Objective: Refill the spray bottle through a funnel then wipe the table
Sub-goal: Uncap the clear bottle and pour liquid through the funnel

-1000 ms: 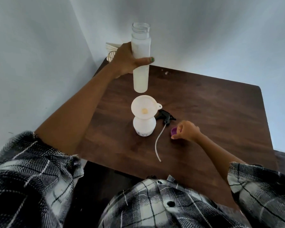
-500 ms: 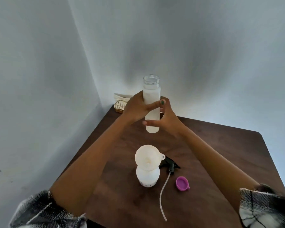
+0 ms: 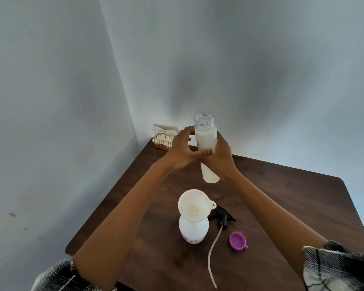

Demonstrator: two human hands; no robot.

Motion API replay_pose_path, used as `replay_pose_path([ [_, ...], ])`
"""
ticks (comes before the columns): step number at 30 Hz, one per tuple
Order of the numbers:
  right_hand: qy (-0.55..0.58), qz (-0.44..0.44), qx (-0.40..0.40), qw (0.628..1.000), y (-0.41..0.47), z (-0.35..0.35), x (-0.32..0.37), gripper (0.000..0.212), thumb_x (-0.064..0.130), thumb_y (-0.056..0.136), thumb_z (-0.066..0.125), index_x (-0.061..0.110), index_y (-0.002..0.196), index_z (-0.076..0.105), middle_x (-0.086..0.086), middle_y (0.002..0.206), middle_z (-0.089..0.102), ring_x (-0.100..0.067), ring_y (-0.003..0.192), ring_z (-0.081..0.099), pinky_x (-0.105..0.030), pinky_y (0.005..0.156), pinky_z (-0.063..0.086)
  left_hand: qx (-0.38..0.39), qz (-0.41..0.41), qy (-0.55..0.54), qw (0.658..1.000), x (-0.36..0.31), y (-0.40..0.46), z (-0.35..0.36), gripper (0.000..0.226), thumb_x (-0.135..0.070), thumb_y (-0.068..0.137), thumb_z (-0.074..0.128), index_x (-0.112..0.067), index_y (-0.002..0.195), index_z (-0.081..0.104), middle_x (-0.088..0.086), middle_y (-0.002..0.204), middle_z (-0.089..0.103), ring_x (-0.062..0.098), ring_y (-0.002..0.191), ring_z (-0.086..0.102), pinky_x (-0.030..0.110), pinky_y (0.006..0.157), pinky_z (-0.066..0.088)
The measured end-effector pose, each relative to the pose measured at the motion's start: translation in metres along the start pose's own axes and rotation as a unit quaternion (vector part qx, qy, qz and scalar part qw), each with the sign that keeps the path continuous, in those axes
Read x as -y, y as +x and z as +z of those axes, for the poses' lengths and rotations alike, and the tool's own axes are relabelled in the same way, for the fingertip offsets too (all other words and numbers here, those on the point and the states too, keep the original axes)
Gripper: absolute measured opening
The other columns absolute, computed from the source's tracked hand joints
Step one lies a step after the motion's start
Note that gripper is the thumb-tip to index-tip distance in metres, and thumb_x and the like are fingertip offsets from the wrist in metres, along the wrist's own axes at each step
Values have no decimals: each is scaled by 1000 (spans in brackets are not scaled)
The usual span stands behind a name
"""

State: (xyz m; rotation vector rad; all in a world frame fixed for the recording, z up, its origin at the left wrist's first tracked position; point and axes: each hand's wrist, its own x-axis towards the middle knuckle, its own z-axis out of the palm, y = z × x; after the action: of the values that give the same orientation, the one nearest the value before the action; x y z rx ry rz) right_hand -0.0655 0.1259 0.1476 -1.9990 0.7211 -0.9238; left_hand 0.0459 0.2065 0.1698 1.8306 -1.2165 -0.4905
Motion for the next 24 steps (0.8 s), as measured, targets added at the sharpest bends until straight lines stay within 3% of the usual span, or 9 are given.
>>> replay_pose_path([
  [2,-7,3,0,1000,-5,-8,-4,57,22,66,81,11,114,52,2,96,62,-15,86,60,-27,72,49,46,-38,-40,997,9,-15,-5,82,-65,69,66,-21,133,42,-1,136,48,18,124,47,30,97,41],
  [4,-36,9,-2,999,-11,-16,-11,56,16,65,80,7,113,50,-1,95,59,-18,85,57,-26,69,44,109,-116,-65,985,22,-31,-6,60,-57,86,49,-19,131,45,-2,135,50,18,126,47,28,93,39],
  [8,-61,31,14,998,-26,-26,-27,52,10,65,77,6,110,50,-7,96,60,-23,84,56,-28,67,43,193,-249,-66,947,47,-61,7,59,-60,91,35,-18,130,51,2,137,52,23,126,49,43,99,38],
  [10,-81,34,32,996,-33,-29,-37,48,9,66,76,5,106,50,-8,94,60,-24,83,56,-30,66,43,181,-265,-90,943,56,-74,17,53,-59,93,35,-21,120,59,2,125,58,20,117,53,42,98,43],
  [12,-108,29,44,993,-42,-31,-47,48,9,65,76,7,105,51,-8,93,60,-25,82,56,-34,67,45,145,-273,-134,942,61,-85,29,50,-56,94,37,-18,116,61,0,112,61,13,101,58,28,79,53],
  [14,-128,24,53,990,-52,-31,-56,49,11,64,76,7,106,51,-7,92,59,-26,82,56,-37,67,46,111,-285,-174,936,60,-93,37,48,-53,94,39,-16,116,61,-4,101,62,5,88,58,19,63,49],
  [19,-181,4,68,981,-68,-31,-69,46,15,64,77,9,102,51,3,87,52,-23,80,53,-41,73,44,78,-271,-215,935,60,-91,44,45,-51,95,42,-15,106,66,1,92,65,12,84,61,27,73,50],
  [24,-253,-32,97,962,-81,-32,-84,52,28,64,82,8,104,56,-6,95,64,-26,89,57,-38,80,35,75,-274,-217,934,69,-96,54,49,-52,95,42,-10,108,65,5,93,62,17,87,58,33,78,48],
])
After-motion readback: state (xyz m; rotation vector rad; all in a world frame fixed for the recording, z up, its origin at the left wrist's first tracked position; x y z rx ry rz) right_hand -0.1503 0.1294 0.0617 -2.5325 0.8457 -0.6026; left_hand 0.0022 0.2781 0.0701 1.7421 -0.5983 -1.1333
